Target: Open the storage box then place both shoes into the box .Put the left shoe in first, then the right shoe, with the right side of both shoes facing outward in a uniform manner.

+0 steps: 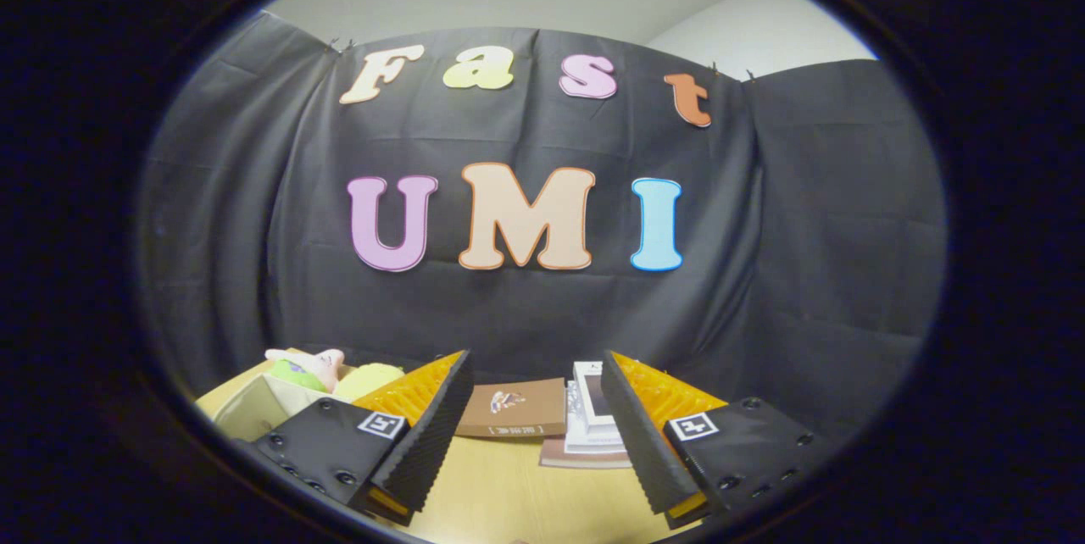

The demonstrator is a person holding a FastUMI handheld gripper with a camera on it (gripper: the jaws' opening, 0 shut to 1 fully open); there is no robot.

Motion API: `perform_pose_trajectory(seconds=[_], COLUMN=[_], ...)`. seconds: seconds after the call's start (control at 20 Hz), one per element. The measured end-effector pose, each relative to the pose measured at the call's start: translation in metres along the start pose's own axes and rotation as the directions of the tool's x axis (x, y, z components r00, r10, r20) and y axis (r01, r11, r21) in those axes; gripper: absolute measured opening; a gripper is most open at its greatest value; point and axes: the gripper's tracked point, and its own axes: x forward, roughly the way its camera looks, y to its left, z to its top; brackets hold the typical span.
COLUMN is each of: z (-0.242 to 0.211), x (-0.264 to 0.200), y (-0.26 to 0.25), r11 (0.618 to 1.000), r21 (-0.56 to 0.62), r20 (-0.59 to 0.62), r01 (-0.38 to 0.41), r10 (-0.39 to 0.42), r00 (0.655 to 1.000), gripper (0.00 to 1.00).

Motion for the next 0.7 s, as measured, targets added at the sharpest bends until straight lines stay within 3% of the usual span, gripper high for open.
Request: perform_pose_trajectory(seconds=[0.4, 0.7], z=[0.003, 0.005], x=[-0.003, 0.001], y=[0.027, 0.023], r11=[0.999, 0.998], r21=[-0.005, 0.041], r20=[-0.004, -0.021], r01=[-0.054, -0.041], r10=[0.054, 0.042], r00=[0.999, 0.999], gripper=[0.97, 0.97])
